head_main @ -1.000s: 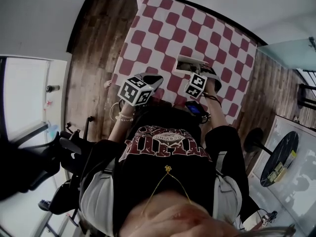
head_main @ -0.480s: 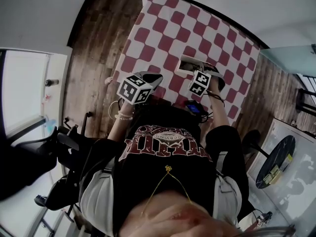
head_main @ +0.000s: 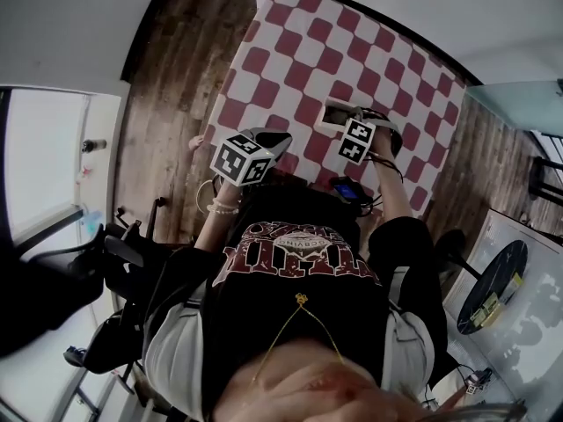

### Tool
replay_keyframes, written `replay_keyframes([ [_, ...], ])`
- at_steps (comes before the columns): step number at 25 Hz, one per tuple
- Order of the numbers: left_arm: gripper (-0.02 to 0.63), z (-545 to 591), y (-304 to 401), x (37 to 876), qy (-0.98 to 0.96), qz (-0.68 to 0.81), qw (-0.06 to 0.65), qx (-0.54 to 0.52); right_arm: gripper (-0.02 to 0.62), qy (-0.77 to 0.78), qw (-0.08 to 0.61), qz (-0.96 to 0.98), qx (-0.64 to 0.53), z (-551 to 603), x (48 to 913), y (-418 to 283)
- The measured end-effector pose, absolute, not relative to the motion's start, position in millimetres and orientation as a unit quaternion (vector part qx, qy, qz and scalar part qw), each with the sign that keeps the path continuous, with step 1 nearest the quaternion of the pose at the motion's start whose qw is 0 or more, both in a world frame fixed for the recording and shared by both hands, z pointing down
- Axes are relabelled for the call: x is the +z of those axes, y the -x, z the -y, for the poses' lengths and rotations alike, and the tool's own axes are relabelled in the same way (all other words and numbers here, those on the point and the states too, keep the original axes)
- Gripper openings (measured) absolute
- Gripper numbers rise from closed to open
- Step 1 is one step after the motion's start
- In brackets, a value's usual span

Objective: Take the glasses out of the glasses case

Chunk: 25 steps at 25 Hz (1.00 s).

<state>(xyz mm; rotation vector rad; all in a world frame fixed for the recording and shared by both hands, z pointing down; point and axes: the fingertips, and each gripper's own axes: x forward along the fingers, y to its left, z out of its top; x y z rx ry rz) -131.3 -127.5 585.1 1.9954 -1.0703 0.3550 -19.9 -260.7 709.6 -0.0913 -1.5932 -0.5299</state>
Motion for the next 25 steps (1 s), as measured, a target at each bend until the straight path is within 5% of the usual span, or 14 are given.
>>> replay_keyframes([
  [25, -0.002, 133, 107, 584, -0.812, 0.399, 0.39, 0.173, 0.057, 0.027, 0.675, 0.706, -0.215, 264, 714, 22],
])
